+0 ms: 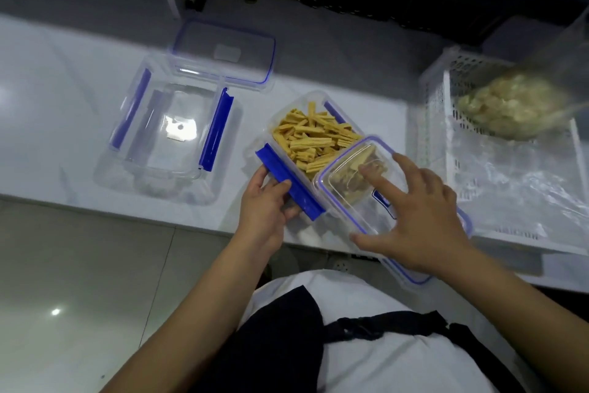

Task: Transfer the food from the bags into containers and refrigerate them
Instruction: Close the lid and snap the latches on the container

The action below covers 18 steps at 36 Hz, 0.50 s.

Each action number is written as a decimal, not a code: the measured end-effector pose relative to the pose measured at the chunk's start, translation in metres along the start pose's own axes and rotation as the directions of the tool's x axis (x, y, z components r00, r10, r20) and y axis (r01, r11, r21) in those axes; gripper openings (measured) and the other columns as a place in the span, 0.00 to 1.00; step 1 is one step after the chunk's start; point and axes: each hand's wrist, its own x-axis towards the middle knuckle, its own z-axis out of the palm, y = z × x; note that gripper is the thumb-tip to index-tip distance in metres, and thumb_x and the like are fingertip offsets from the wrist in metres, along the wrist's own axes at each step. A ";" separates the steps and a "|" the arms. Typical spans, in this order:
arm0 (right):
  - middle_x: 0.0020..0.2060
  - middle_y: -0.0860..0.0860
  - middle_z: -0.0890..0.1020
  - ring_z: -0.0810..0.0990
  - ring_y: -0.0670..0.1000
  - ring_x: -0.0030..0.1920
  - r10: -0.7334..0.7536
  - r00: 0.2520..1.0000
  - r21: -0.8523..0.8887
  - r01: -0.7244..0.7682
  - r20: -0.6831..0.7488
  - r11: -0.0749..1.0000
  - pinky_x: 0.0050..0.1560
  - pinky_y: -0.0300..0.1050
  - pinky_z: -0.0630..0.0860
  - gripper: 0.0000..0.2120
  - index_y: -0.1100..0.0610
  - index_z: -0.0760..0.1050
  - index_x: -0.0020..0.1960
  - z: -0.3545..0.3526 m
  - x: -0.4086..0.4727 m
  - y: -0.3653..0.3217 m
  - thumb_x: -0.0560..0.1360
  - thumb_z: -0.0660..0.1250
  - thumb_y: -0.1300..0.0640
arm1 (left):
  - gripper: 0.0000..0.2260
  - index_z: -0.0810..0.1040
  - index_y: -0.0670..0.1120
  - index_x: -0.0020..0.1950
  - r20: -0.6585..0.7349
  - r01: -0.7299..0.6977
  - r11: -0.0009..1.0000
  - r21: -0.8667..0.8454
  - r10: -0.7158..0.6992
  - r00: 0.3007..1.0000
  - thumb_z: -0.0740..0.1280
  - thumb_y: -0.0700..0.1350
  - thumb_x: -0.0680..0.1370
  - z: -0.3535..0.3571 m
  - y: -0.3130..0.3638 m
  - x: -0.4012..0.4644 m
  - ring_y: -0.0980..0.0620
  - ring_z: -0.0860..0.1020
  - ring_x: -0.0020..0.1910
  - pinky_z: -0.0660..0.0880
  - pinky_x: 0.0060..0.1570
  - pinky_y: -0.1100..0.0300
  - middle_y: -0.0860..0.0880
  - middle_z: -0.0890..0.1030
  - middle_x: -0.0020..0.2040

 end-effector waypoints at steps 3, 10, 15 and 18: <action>0.80 0.46 0.47 0.53 0.64 0.75 0.011 1.000 0.036 -0.011 -0.010 0.999 0.71 0.64 0.56 0.49 0.29 0.49 0.75 0.005 0.010 -0.003 0.57 0.60 0.22 | 0.24 0.70 0.50 0.74 0.008 -0.005 0.999 0.039 0.005 1.000 0.63 0.32 0.81 0.003 -0.001 0.000 0.41 0.83 0.58 0.81 0.55 0.39 0.42 0.83 0.62; 0.79 0.48 0.48 0.53 0.66 0.75 0.008 0.999 0.044 -0.006 -0.048 0.999 0.70 0.66 0.56 0.50 0.29 0.47 0.75 0.011 0.035 -0.014 0.56 0.58 0.21 | 0.22 0.70 0.50 0.74 -0.001 -0.008 0.997 0.072 0.008 1.000 0.63 0.34 0.81 0.006 0.000 -0.001 0.42 0.83 0.58 0.80 0.56 0.39 0.42 0.83 0.61; 0.79 0.49 0.49 0.53 0.66 0.75 -0.023 0.997 0.028 0.025 -0.068 0.999 0.70 0.67 0.57 0.49 0.29 0.47 0.75 0.016 0.032 -0.007 0.59 0.63 0.21 | 0.24 0.69 0.50 0.75 -0.020 0.004 0.999 0.054 -0.003 1.000 0.64 0.34 0.81 0.006 0.000 -0.001 0.41 0.83 0.59 0.80 0.57 0.38 0.41 0.82 0.62; 0.79 0.48 0.49 0.54 0.66 0.74 -0.032 0.997 0.024 0.034 -0.077 0.999 0.70 0.68 0.58 0.49 0.29 0.48 0.76 0.016 0.025 -0.002 0.59 0.62 0.21 | 0.24 0.70 0.50 0.74 -0.027 0.002 0.999 0.036 -0.001 1.000 0.65 0.33 0.81 0.005 -0.001 -0.001 0.41 0.83 0.58 0.80 0.56 0.38 0.40 0.82 0.62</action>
